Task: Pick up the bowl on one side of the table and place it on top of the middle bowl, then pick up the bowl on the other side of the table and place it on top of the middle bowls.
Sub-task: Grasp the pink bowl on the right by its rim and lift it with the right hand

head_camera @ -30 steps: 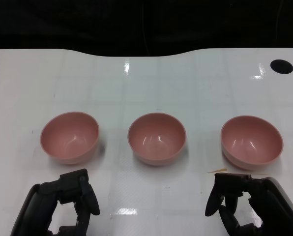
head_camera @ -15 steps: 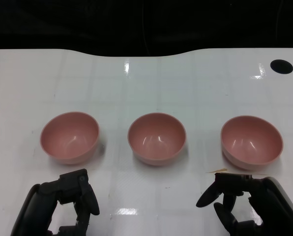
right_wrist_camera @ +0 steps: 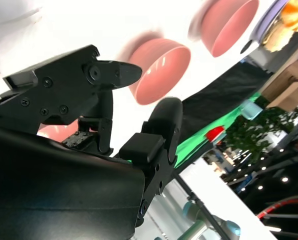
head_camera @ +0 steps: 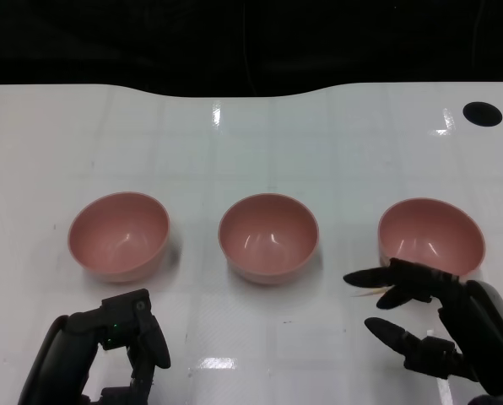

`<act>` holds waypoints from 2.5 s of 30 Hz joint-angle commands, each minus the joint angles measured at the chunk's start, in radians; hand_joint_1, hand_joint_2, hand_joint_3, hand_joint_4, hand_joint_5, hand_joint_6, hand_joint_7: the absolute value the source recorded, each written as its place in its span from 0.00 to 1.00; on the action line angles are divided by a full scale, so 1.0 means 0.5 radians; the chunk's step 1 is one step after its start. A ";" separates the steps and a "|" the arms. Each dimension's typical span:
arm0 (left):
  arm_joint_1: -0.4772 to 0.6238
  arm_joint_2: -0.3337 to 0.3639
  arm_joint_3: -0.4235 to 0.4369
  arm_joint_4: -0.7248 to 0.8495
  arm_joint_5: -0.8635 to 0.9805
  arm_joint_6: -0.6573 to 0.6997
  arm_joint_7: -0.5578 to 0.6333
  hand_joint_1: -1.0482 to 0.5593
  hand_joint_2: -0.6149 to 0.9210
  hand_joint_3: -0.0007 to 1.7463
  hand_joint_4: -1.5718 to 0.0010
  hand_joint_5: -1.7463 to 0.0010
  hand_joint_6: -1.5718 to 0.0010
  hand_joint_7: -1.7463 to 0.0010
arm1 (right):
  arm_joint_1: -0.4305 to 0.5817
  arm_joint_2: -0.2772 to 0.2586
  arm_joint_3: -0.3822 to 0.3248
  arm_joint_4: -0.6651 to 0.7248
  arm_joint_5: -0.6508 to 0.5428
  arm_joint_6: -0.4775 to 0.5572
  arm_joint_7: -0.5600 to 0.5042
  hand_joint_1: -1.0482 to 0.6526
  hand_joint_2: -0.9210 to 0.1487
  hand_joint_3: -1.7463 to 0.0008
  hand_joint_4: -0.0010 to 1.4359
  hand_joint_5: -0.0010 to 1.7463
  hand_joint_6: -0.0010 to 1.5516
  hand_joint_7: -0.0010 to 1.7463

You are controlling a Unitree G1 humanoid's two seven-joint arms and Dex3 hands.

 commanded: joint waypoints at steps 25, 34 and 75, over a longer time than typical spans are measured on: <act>-0.065 0.029 0.000 0.041 0.001 0.008 0.000 0.63 0.61 0.86 0.44 0.01 0.46 0.12 | -0.124 -0.102 0.126 -0.427 -0.868 1.000 0.110 0.30 0.06 1.00 0.00 0.36 0.17 0.06; -0.050 0.001 -0.016 0.015 0.002 0.034 0.011 0.62 0.60 0.87 0.43 0.01 0.45 0.12 | -0.274 -0.160 0.223 -0.239 -1.063 1.171 0.106 0.31 0.07 1.00 0.01 0.38 0.18 0.05; -0.001 -0.024 -0.031 -0.062 0.032 0.033 0.013 0.63 0.58 0.89 0.43 0.02 0.45 0.13 | -0.800 -0.298 0.522 0.836 -0.895 0.949 -0.398 0.51 0.00 0.94 0.64 0.99 0.74 0.03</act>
